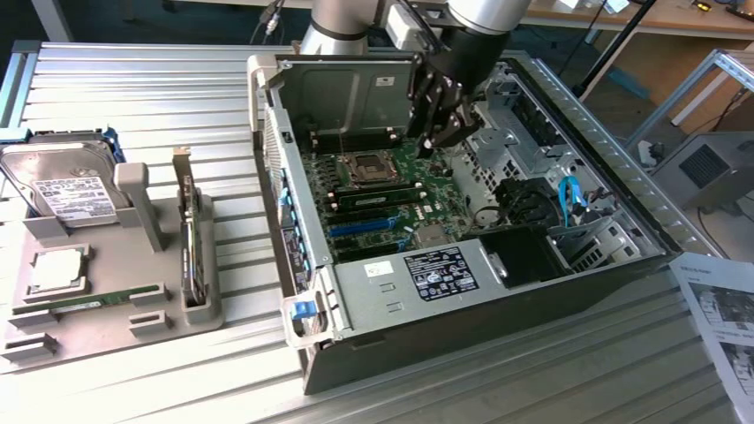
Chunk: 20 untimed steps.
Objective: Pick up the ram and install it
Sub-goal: 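Insert the ram into the slot, then press down the ram until it locks into place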
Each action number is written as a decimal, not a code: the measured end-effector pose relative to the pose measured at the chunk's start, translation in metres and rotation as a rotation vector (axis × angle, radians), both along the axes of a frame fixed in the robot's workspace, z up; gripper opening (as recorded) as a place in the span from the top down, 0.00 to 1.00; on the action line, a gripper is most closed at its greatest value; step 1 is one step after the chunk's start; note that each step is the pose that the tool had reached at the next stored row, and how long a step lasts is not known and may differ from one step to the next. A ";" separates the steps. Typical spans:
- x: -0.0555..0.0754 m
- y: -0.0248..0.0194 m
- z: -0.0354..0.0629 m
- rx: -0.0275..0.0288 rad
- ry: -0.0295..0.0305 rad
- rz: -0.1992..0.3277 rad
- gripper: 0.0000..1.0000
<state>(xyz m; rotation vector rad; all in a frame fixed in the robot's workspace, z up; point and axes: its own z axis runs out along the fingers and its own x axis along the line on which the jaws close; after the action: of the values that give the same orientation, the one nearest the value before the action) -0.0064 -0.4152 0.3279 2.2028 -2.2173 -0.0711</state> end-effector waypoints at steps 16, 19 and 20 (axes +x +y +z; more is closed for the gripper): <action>0.000 0.0000 0.0153 0.0003 -0.0001 0.000 0.56; 0.000 0.0000 0.0154 0.0001 -0.0001 0.000 0.56; 0.000 0.0000 0.0154 0.0000 0.0000 0.000 0.56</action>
<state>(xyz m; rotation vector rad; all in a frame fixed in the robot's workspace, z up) -0.0064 -0.4151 0.3433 2.2028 -2.2173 -0.0711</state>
